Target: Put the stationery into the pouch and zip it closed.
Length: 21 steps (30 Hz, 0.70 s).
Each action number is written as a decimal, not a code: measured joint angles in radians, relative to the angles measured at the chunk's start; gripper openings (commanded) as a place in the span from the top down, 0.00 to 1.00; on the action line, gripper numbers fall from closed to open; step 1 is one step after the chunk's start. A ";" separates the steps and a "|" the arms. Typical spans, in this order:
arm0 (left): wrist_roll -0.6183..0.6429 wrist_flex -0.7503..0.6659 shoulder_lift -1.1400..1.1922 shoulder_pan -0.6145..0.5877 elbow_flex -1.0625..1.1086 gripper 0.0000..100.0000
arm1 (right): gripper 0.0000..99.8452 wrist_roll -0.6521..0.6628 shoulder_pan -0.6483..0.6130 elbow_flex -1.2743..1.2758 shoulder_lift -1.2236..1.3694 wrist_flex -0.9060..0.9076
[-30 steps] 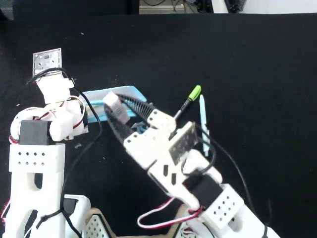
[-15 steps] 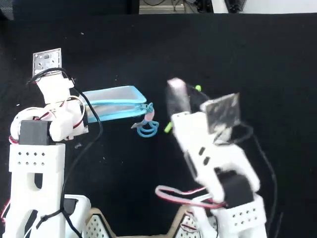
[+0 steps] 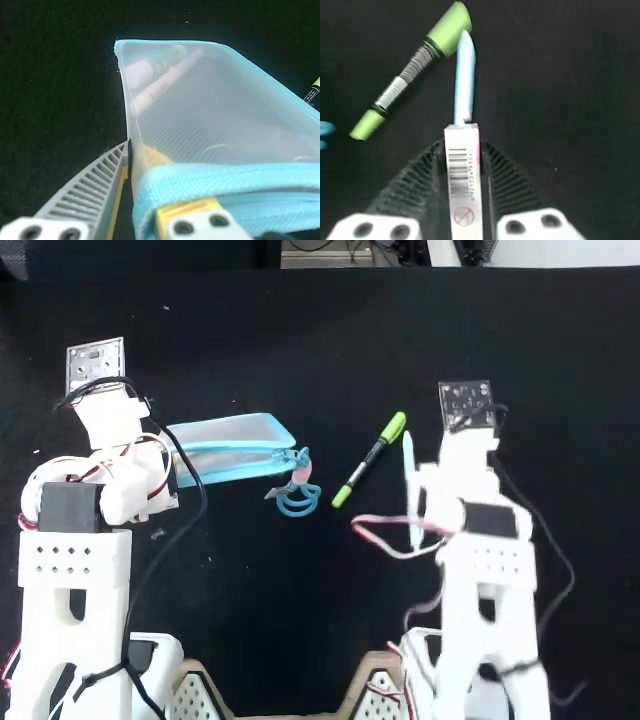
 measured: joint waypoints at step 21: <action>-0.006 -0.015 -0.011 -0.002 0.026 0.97 | 0.88 0.287 0.224 -0.649 0.988 0.345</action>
